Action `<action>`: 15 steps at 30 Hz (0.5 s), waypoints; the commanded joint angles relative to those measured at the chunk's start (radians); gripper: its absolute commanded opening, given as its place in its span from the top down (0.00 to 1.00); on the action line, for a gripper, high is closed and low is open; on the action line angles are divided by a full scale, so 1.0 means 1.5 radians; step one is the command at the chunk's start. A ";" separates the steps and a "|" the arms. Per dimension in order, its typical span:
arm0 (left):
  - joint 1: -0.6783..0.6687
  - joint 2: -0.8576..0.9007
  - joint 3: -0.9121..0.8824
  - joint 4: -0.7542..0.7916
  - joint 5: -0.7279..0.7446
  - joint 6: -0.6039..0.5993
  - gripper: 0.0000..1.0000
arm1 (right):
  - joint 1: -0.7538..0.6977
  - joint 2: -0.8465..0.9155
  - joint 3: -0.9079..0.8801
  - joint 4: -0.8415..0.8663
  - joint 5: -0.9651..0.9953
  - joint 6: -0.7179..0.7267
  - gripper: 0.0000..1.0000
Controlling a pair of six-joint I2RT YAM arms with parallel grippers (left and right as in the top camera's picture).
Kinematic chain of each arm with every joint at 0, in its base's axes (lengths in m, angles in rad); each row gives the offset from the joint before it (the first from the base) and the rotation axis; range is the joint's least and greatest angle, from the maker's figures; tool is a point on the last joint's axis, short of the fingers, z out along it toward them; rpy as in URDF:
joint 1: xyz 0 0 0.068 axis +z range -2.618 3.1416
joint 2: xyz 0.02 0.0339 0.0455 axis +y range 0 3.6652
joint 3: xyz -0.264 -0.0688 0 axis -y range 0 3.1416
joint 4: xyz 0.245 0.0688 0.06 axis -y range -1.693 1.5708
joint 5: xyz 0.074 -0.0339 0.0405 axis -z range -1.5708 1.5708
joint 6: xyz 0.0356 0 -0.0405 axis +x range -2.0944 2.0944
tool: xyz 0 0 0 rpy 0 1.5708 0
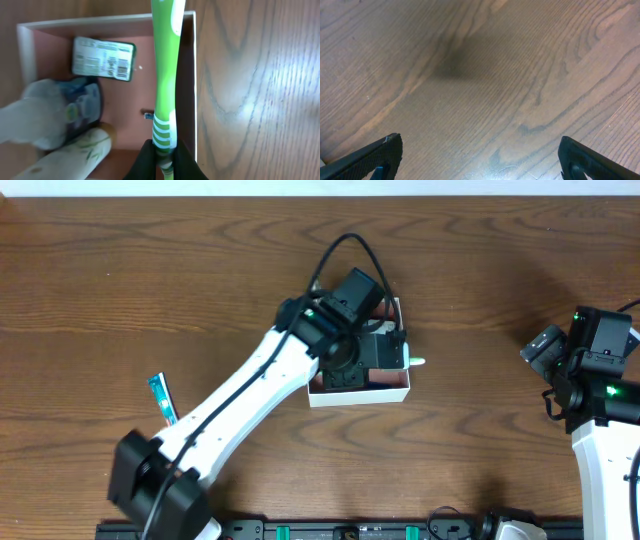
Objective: Pack container
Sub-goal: 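Lower the toothbrush into the box beside the razor and release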
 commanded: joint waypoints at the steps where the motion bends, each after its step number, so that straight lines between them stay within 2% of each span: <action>1: -0.002 0.030 0.004 0.002 -0.016 0.019 0.93 | -0.005 0.001 0.004 -0.001 0.002 0.011 0.01; 5: -0.002 0.050 0.004 0.003 -0.031 0.019 0.91 | -0.005 0.001 0.004 -0.001 0.002 0.011 0.01; 8: -0.002 0.050 0.004 0.005 -0.033 0.019 0.66 | -0.005 0.001 0.004 -0.001 0.002 0.011 0.01; 11: -0.002 0.050 0.004 0.011 -0.042 0.019 0.54 | -0.005 0.001 0.004 -0.001 0.002 0.011 0.01; 13: -0.002 0.050 0.004 0.016 -0.043 0.019 0.32 | -0.005 0.001 0.004 -0.001 0.002 0.011 0.01; 15: -0.001 0.050 0.004 0.021 -0.043 0.019 0.28 | -0.005 0.001 0.004 -0.001 0.002 0.011 0.01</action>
